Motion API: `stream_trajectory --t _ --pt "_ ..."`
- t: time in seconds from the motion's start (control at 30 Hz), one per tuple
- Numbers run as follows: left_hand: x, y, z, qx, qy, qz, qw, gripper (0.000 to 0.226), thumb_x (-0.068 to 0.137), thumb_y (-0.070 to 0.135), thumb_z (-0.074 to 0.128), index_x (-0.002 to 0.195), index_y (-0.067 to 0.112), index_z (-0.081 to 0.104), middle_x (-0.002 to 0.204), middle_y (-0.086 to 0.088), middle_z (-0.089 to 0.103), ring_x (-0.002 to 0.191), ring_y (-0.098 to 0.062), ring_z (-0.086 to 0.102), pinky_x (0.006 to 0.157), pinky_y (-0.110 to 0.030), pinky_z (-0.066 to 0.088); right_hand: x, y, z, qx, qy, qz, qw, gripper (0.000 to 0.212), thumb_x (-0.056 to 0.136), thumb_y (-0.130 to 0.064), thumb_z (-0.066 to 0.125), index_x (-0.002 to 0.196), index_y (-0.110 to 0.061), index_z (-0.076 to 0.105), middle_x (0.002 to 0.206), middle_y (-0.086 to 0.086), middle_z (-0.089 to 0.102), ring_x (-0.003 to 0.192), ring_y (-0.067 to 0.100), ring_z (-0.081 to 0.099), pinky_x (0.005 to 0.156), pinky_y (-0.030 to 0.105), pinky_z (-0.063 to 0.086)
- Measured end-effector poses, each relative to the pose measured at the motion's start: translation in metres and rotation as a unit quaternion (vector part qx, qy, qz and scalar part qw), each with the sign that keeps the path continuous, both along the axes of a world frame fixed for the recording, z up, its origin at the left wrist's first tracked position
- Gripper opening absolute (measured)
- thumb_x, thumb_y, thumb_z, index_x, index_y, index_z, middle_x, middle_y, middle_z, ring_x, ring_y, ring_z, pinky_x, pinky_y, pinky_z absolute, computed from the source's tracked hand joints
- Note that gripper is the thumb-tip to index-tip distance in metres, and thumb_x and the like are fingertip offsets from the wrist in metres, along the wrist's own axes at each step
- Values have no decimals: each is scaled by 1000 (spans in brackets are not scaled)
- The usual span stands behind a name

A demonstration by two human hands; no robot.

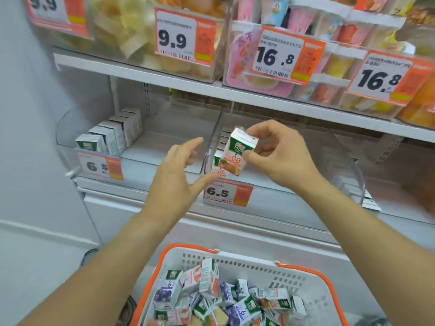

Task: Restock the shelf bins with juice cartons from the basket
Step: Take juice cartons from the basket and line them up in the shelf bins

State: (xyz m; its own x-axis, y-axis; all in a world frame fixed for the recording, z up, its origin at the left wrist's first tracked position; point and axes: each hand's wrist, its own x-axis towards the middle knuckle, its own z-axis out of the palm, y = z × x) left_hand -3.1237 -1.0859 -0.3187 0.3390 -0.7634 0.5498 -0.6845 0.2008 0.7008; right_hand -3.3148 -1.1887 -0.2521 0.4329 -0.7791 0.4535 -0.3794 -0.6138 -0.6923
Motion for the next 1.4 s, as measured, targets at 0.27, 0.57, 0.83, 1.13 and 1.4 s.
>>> stream_trajectory --t 0.27,0.57,0.83,1.13,1.4 --pt "4 -13 -26 12 -63 -8 998 81 70 29 88 140 25 49 113 11 58 106 -10 54 94 -28 46 46 -35 -44 9 197 -23 980 37 70 -12 84 104 -21 72 91 -5 71 74 11 69 73 22 54" --pt "-1 -24 -29 -19 -94 29 995 64 68 28 88 127 21 62 97 16 59 85 -13 55 85 -28 42 55 -51 -49 27 239 -74 968 35 63 -20 93 93 -17 74 90 0 70 76 13 67 73 30 59" --pt "-3 -18 -27 -14 -97 22 995 65 72 26 87 131 19 59 109 7 63 102 -16 56 91 -23 39 32 -26 -36 11 192 -71 979 31 82 -29 79 110 -20 69 98 -7 69 85 7 66 78 23 53" --pt "-53 14 -37 30 -63 -99 993 9 83 8 71 84 16 68 74 9 61 65 -11 55 68 -30 50 -65 80 -91 41 -32 -43 998 20 83 -8 70 81 -28 67 75 -14 68 61 7 61 56 17 48" --pt "-96 58 -146 405 -245 -128 871 7 93 25 58 94 21 64 101 -1 68 92 -23 63 76 -34 52 -101 98 -198 260 234 31 936 7 88 -11 69 88 -17 72 85 -6 69 74 7 64 70 21 51"
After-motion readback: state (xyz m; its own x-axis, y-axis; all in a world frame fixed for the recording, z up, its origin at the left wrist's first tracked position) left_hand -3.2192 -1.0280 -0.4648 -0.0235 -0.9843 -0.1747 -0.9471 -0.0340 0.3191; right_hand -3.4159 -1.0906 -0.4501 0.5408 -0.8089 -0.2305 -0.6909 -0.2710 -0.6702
